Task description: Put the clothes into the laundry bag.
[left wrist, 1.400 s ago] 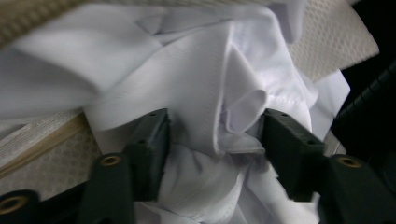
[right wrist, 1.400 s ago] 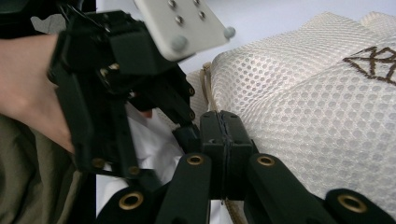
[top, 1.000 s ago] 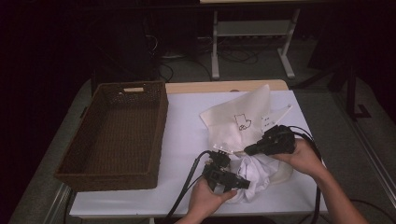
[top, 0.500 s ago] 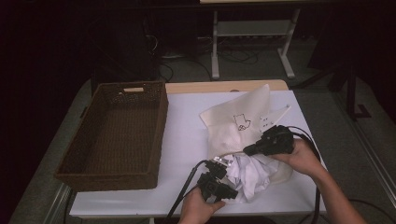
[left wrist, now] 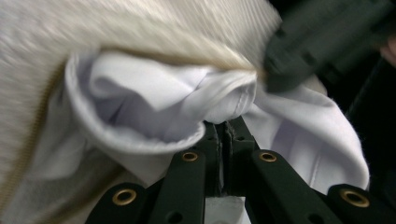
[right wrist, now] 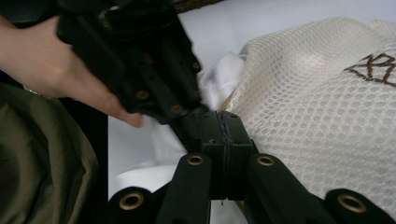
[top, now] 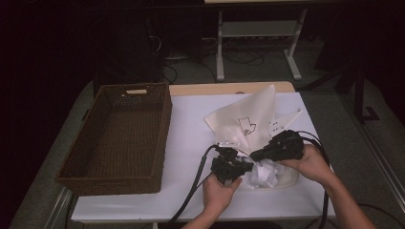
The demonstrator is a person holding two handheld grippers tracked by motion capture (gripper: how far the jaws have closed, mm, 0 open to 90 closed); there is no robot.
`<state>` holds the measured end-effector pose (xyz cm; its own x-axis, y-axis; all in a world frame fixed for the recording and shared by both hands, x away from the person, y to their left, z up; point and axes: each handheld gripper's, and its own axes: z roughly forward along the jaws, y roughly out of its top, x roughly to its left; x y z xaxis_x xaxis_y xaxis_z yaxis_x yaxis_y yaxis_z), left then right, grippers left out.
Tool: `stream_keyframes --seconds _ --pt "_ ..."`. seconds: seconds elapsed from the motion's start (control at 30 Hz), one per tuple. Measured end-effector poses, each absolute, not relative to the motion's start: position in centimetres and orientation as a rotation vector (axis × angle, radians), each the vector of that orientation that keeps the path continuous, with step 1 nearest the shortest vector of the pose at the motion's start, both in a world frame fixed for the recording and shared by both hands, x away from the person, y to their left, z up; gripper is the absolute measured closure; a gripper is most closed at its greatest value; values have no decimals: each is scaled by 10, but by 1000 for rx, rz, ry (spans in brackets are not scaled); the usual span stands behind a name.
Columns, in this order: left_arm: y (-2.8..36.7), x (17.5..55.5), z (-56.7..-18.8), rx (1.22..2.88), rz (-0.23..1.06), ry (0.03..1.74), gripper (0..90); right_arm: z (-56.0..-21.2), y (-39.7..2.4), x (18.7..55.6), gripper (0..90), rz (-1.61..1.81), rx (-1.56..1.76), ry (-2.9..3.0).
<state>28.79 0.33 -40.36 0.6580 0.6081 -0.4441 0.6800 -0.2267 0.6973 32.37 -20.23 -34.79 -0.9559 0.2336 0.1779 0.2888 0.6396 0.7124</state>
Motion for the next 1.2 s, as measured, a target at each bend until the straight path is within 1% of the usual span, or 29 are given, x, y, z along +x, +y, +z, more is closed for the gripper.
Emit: stream_keyframes --seconds 0.07,0.17,0.23,0.33,0.4,0.53,0.57,0.63,0.7,0.87,1.0,1.1,1.2 --pt "4 290 -405 1911 -63 1022 869 -346 -204 323 893 -1247 -434 -2751" --pt "7 291 -403 1840 -58 1060 869 -344 -203 321 894 -1248 -415 -2743" --pt "5 284 -399 1854 2 1025 869 -342 -202 318 894 -1265 -389 -2722" --pt "8 287 -402 1801 -56 1077 869 -339 -201 315 894 -1260 -376 -2725" --pt "6 289 -402 1801 -25 1082 869 -338 -200 315 894 -1262 -372 -2719" --pt "8 304 -409 1771 -50 1141 867 -342 -199 318 894 -1255 -378 -2712" --pt "8 306 -410 1775 -62 1141 865 -343 -199 319 894 -1251 -386 -2715" --pt "10 306 -410 1802 -47 1132 854 -345 -201 322 893 -1245 -414 -2716" --pt "13 304 -408 1821 -72 1122 819 -347 -202 326 893 -1231 -436 -2735" --pt "18 291 -402 1924 -88 1065 661 -350 -201 329 892 -1214 -443 -2746" --pt "26 279 -397 1985 -125 1041 595 -350 -200 329 892 -1208 -449 -2754" --pt "32 273 -397 2029 -144 1037 518 -349 -203 331 892 -1221 -464 -2751" --pt "38 267 -399 2036 -184 1032 491 -349 -205 331 892 -1222 -470 -2750"
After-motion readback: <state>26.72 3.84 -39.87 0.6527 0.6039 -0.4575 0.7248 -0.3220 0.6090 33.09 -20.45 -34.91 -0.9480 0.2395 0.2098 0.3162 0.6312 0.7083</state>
